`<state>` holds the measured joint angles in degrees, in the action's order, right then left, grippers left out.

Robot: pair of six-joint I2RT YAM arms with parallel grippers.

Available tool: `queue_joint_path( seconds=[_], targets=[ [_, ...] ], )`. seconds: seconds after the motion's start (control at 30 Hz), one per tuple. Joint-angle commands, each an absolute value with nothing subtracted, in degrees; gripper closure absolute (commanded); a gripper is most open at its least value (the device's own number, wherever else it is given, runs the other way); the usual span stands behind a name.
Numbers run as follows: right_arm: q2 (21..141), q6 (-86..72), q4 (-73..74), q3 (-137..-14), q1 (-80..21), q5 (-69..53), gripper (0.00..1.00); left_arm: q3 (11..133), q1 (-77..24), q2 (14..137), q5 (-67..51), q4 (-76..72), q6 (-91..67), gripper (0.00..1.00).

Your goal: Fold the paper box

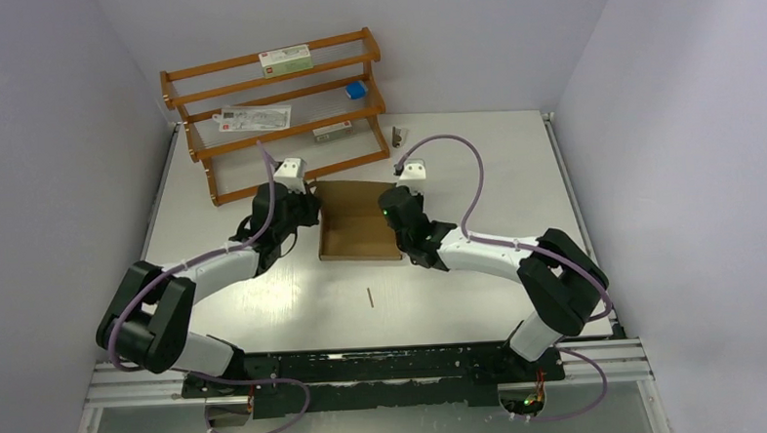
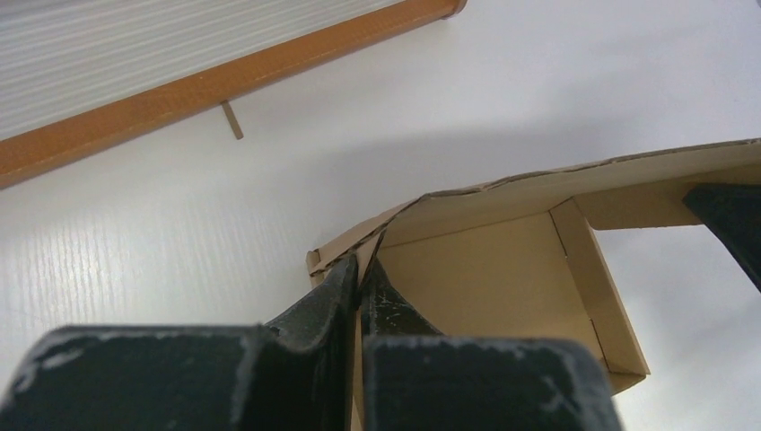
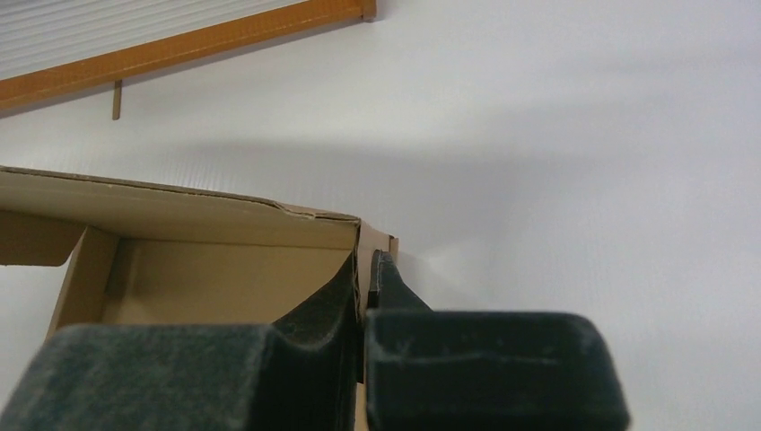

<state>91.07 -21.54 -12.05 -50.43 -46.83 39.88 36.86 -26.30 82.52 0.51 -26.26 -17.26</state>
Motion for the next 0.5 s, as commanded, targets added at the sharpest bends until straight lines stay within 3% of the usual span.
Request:
queue_joint_path(
  seconds=[0.0,0.47],
  targets=[
    [89.75,-27.45,-17.59,-48.91,-50.8,42.33,1.0,33.97,-28.55,79.85,-4.13,-30.45,-21.06,0.95],
    [89.29,-32.38,-15.32,-44.29,-55.62,47.65,1.0,25.79,-28.87,74.93,-5.39,-29.69,-25.52,0.95]
  ],
)
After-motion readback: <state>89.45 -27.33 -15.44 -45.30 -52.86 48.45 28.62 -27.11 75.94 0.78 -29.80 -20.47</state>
